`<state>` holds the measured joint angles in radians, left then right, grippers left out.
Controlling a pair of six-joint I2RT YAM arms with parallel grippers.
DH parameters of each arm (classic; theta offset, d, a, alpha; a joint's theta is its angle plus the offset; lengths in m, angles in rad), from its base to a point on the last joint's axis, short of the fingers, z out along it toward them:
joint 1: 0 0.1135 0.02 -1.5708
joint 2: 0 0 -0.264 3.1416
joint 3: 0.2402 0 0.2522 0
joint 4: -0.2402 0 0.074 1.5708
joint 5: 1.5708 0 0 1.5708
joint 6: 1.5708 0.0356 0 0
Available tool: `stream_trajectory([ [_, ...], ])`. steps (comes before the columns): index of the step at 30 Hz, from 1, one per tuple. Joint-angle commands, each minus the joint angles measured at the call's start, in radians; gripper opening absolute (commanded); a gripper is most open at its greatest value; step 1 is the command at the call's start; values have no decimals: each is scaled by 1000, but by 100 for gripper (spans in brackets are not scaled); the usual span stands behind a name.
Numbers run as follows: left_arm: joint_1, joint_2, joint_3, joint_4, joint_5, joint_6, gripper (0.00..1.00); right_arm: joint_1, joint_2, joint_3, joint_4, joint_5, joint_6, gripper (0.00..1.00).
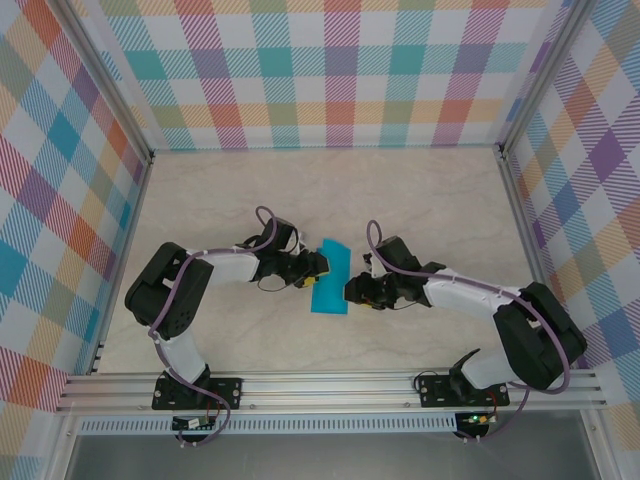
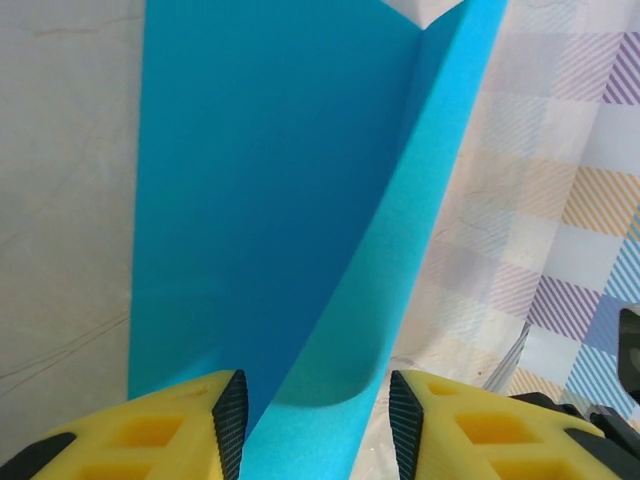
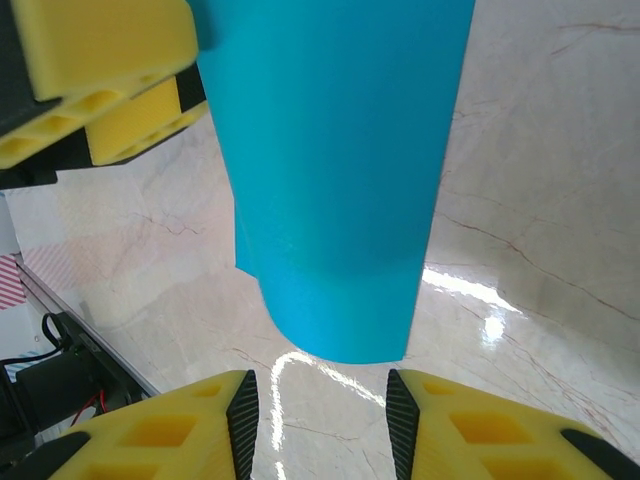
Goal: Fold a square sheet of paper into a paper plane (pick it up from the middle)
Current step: Fold the triangle a second time at the center of the table.
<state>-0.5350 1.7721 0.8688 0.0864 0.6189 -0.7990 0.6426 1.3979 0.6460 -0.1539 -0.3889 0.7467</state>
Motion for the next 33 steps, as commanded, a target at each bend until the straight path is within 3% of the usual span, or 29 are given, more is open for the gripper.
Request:
stream_trajectory([
  [1, -3, 15, 47, 55, 46, 14, 45, 6, -34, -16, -14, 11, -14, 42],
  [9, 0, 50, 119, 7, 54, 61, 48, 7, -51, -31, -13, 19, -6, 43],
  [13, 0, 50, 135, -52, 38, 66, 45, 23, -59, -19, -11, 18, -29, 47],
  [23, 0, -21, 55, -84, -38, 33, 30, 259, -80, 103, -151, 385, -191, 65],
  [29, 0, -17, 65, -71, -17, 18, 26, 434, 42, 231, -198, 616, -291, 70],
  [33, 0, -20, 67, -66, -15, 11, 25, 499, 150, 325, -271, 761, -329, 71],
])
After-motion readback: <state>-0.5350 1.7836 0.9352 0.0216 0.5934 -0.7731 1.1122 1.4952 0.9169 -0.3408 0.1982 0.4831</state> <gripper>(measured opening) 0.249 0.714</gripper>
